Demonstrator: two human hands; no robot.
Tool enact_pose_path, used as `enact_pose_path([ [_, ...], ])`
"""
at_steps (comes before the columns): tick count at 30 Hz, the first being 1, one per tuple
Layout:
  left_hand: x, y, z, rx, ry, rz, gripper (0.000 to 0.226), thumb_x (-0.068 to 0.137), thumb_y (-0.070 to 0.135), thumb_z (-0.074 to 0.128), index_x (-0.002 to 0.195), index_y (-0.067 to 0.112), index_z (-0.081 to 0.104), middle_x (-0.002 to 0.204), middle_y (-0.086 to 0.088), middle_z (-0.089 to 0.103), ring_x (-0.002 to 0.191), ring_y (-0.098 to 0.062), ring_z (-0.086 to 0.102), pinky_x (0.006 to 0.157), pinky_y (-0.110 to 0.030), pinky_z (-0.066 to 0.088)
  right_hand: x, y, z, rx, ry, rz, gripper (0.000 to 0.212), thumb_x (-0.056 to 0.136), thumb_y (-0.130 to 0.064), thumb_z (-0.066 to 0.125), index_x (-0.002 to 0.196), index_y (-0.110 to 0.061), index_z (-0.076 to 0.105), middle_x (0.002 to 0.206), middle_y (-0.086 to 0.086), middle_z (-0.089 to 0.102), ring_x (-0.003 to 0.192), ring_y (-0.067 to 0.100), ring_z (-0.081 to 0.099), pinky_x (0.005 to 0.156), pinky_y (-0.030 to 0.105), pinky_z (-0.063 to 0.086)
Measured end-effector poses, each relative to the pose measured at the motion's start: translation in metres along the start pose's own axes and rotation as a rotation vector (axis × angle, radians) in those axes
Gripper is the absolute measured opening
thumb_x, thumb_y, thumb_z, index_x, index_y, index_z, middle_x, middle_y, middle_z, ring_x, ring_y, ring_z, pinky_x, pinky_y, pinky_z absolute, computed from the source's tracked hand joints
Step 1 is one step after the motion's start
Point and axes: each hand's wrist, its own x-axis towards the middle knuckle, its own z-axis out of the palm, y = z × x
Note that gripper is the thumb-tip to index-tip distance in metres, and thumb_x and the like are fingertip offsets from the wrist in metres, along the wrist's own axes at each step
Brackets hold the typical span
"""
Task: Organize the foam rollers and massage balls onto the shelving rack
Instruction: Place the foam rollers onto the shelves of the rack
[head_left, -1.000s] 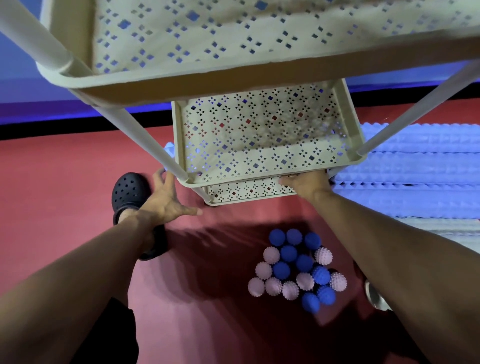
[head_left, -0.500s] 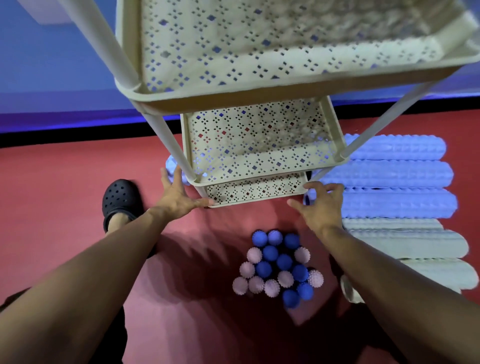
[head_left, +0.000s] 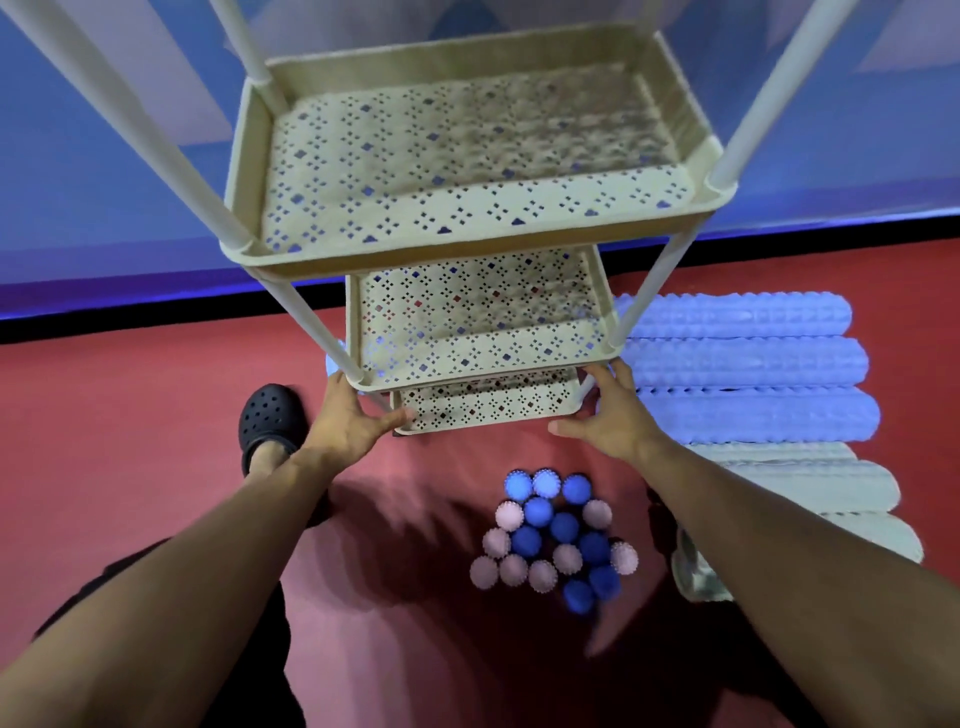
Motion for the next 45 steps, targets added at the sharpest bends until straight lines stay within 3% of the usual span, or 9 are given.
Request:
enact_pose_path([
  [4, -0.02, 0.006, -0.007, 0.071, -0.011, -0.171, 0.097, 0.062, 0.054, 0.089, 0.144, 0.029, 0.042, 0.142, 0.009, 0.038, 0.128, -0.001, 0.036, 0.116, -0.028, 0.028, -0.011, -0.006, -0.003, -0.024, -0.023, -0.023, 0.101, 0.066, -0.031, 0.093, 0.15, -0.025, 0.038, 0.163, -0.008, 0.009, 0.149, 0.01, 0.02, 0.121, 0.032, 0.025],
  [9, -0.057, 0.021, 0.019, 0.225, -0.073, -0.471, 0.1, 0.079, 0.057, 0.074, 0.154, 0.014, 0.023, 0.149, -0.013, 0.029, 0.134, -0.032, 0.043, 0.114, -0.044, 0.035, -0.044, 0.023, -0.025, -0.121, -0.038, 0.048, 0.099, 0.075, -0.038, 0.087, 0.155, -0.028, 0.03, 0.167, -0.008, 0.0, 0.151, 0.014, 0.019, 0.119, 0.038, 0.031],
  [18, -0.049, 0.091, 0.174, 0.081, -0.381, -0.37, 0.079, 0.086, 0.064, 0.06, 0.146, 0.019, 0.038, 0.145, -0.006, 0.046, 0.125, -0.027, 0.054, 0.107, -0.041, 0.044, -0.071, 0.105, -0.068, -0.36, -0.019, 0.189, 0.085, 0.085, -0.066, 0.061, 0.156, -0.033, 0.026, 0.166, -0.009, 0.012, 0.147, 0.019, 0.032, 0.116, 0.038, 0.033],
  [22, -0.017, 0.124, 0.245, -0.151, -0.364, -0.435, 0.056, 0.093, 0.047, 0.063, 0.135, 0.013, 0.05, 0.126, -0.002, 0.058, 0.11, -0.018, 0.054, 0.098, -0.025, 0.041, -0.069, 0.136, -0.073, -0.564, -0.033, 0.159, 0.084, 0.088, -0.075, 0.044, 0.157, -0.034, 0.019, 0.167, -0.007, 0.009, 0.152, 0.017, 0.016, 0.123, 0.036, 0.013],
  [26, 0.022, 0.13, 0.303, -0.32, -0.309, -0.546, 0.046, 0.088, 0.051, 0.067, 0.115, 0.014, 0.062, 0.114, -0.004, 0.068, 0.1, -0.02, 0.061, 0.098, -0.037, 0.05, -0.061, 0.178, -0.075, -0.667, -0.145, 0.175, 0.087, 0.088, -0.08, 0.027, 0.159, -0.035, 0.005, 0.168, -0.006, -0.005, 0.154, 0.017, -0.007, 0.124, 0.043, -0.007],
  [30, 0.055, 0.141, 0.34, -0.544, -0.23, -0.674, 0.03, 0.085, 0.045, 0.075, 0.082, 0.016, 0.068, 0.074, 0.002, 0.069, 0.078, -0.022, 0.061, 0.077, -0.035, 0.049, -0.054, 0.214, -0.071, -0.6, -0.146, 0.22, 0.088, 0.086, -0.085, 0.021, 0.159, -0.037, 0.009, 0.168, -0.005, -0.002, 0.154, 0.019, -0.008, 0.123, 0.046, -0.01],
  [33, 0.067, 0.148, 0.353, -0.666, -0.18, -0.777, 0.029, 0.088, 0.042, 0.074, 0.081, 0.017, 0.062, 0.052, 0.006, 0.063, 0.051, -0.014, 0.056, 0.06, -0.03, 0.049, -0.053, 0.232, -0.064, -0.565, -0.149, 0.211, 0.085, 0.087, -0.085, 0.019, 0.158, -0.039, 0.01, 0.168, -0.007, -0.001, 0.153, 0.015, -0.013, 0.121, 0.046, -0.017],
  [38, 0.073, 0.149, 0.359, -0.706, -0.132, -0.8, 0.055, 0.06, 0.056, 0.088, 0.081, 0.01, 0.067, 0.08, -0.01, 0.069, 0.075, -0.025, 0.064, 0.087, -0.052, 0.057, -0.045, 0.236, -0.063, -0.515, -0.147, 0.206, 0.083, 0.085, -0.086, 0.018, 0.155, -0.044, 0.016, 0.167, -0.01, 0.004, 0.153, 0.015, -0.009, 0.119, 0.049, -0.018],
  [45, 0.059, 0.177, 0.348, -0.812, 0.032, -0.715, 0.091, 0.043, 0.053, 0.096, 0.112, 0.015, 0.05, 0.103, -0.004, 0.067, 0.091, -0.023, 0.071, 0.079, -0.055, 0.06, -0.05, 0.225, -0.072, -0.455, -0.037, 0.169, 0.085, 0.088, -0.084, 0.027, 0.158, -0.042, 0.005, 0.167, -0.003, -0.014, 0.153, 0.017, -0.016, 0.123, 0.046, -0.011],
])
